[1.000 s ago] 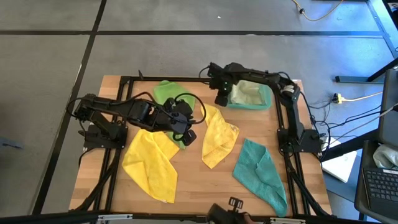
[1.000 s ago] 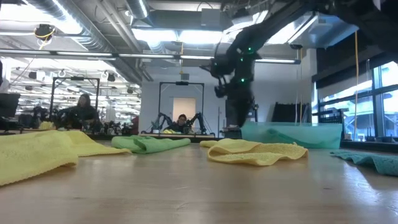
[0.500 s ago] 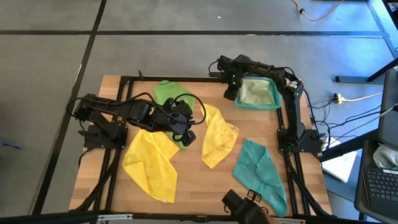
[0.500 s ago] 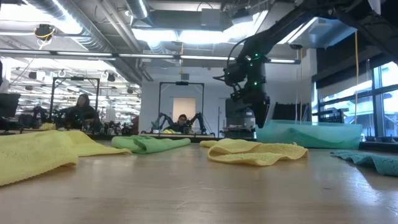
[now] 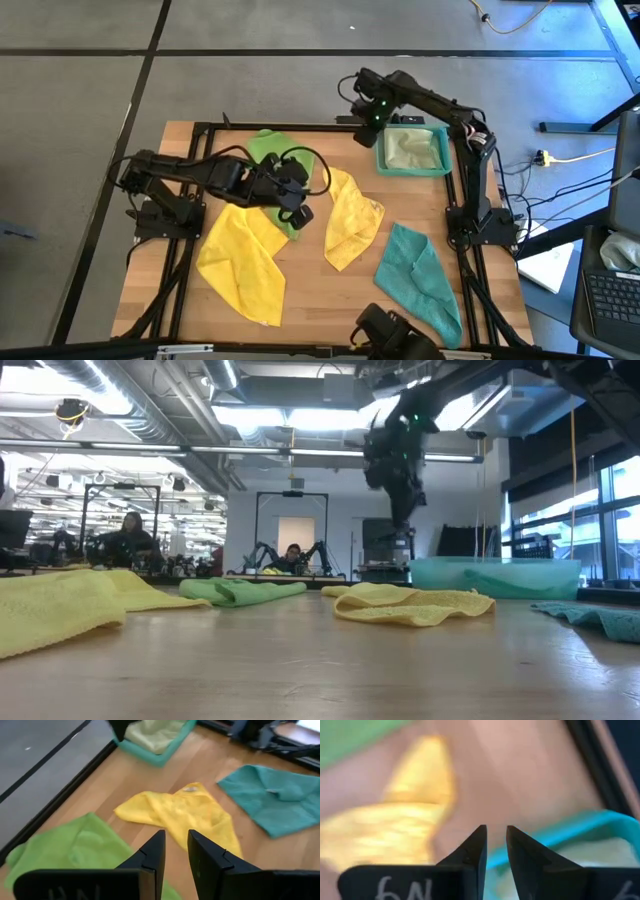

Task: Fold microfiber towels
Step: Move the green microfiber cloth to the middle right of the table

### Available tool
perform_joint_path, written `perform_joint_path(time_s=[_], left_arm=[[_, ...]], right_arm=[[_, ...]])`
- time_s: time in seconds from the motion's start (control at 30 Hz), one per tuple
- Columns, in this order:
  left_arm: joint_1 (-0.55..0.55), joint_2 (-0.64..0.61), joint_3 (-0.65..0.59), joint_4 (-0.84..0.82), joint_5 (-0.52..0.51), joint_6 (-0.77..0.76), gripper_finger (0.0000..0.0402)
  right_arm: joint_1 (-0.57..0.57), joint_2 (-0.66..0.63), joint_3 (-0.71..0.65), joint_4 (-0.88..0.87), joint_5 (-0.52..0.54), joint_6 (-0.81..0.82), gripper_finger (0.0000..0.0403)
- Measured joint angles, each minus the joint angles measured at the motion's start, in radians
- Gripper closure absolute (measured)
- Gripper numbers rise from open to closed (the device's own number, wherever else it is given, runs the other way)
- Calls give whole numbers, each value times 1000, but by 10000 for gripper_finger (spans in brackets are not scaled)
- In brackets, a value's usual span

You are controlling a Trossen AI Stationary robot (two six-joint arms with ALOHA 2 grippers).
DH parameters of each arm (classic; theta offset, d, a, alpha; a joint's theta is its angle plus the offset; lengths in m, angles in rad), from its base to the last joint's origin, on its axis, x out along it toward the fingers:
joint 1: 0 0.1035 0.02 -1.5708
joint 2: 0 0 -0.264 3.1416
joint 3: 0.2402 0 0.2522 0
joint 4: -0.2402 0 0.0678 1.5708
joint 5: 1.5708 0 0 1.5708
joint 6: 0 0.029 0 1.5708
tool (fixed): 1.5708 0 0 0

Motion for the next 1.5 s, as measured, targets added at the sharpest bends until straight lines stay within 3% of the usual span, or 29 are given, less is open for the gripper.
perform_joint_path(time_s=[0.2,0.27,0.33,0.5,0.7,0.87,1.07,1.23,1.5], left_arm=[[75,-3,-21,-165,22,-25,328],[124,-4,-71,-180,92,-28,328],[172,-4,-138,-152,198,-26,328],[230,-6,-348,56,401,-38,328],[242,-6,-528,235,434,-253,325],[264,-6,-651,371,523,-372,296],[237,4,-744,390,575,-450,250],[217,3,-803,400,591,-499,223],[199,3,-863,611,614,-624,210]], right_arm=[[0,-2,152,-105,-371,23,326],[4,-21,165,-121,-510,22,326],[11,-53,162,-121,-574,16,326],[16,-152,92,-122,-556,15,327],[26,-355,-116,-81,-526,112,327],[76,-590,-358,109,-510,280,327],[163,-842,-627,305,-422,510,327],[225,-996,-808,430,-413,668,327],[282,-1103,-958,555,-410,849,327]])
